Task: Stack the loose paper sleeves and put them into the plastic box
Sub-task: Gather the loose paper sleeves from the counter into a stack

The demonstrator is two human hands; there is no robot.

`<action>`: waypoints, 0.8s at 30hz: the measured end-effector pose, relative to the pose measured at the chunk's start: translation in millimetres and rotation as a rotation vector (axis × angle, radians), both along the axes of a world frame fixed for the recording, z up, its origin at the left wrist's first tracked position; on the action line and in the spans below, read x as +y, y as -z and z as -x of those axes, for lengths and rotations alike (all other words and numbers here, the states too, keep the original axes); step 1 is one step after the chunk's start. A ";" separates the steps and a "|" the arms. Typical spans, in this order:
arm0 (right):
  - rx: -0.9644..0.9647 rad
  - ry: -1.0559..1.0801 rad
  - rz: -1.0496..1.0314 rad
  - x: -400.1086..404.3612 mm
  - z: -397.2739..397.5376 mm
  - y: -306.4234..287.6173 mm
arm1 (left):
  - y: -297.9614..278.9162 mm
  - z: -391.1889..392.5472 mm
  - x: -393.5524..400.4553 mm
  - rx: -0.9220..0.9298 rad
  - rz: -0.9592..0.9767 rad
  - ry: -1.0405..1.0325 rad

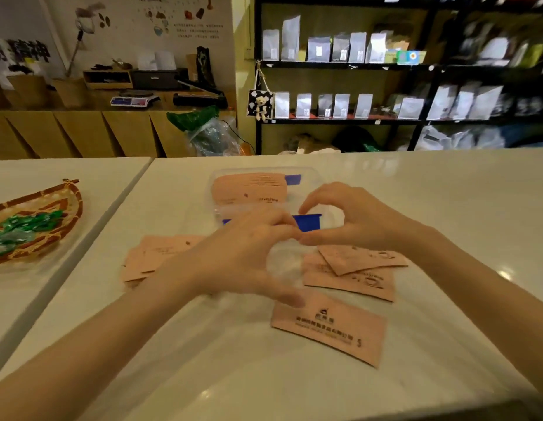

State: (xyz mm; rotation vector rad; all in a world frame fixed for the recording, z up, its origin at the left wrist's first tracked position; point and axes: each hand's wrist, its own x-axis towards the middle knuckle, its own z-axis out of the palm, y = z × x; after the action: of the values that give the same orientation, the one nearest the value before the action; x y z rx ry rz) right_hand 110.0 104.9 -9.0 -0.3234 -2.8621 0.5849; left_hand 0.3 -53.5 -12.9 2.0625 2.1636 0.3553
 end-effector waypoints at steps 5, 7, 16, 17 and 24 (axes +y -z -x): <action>-0.209 0.124 0.044 24.3 -43.2 6.9 | 13.3 -18.2 22.5 0.043 0.106 0.097; -0.264 0.163 0.061 31.9 -54.3 13.7 | 17.2 -20.8 26.4 0.049 0.126 0.135; -0.320 0.218 0.085 51.6 -63.1 37.0 | 32.9 -26.3 23.3 0.069 0.108 0.248; -0.328 0.228 0.082 52.8 -62.7 38.7 | 34.5 -26.0 22.7 0.067 0.097 0.254; -0.242 0.237 0.066 54.1 -63.4 41.7 | 37.4 -23.9 21.9 0.022 0.063 0.252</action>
State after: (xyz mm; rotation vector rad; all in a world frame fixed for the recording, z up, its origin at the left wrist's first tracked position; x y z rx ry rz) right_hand 173.4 159.0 -50.7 -0.7817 -2.9711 0.6329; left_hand 24.2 -31.5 -50.4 2.2765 1.8681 0.2329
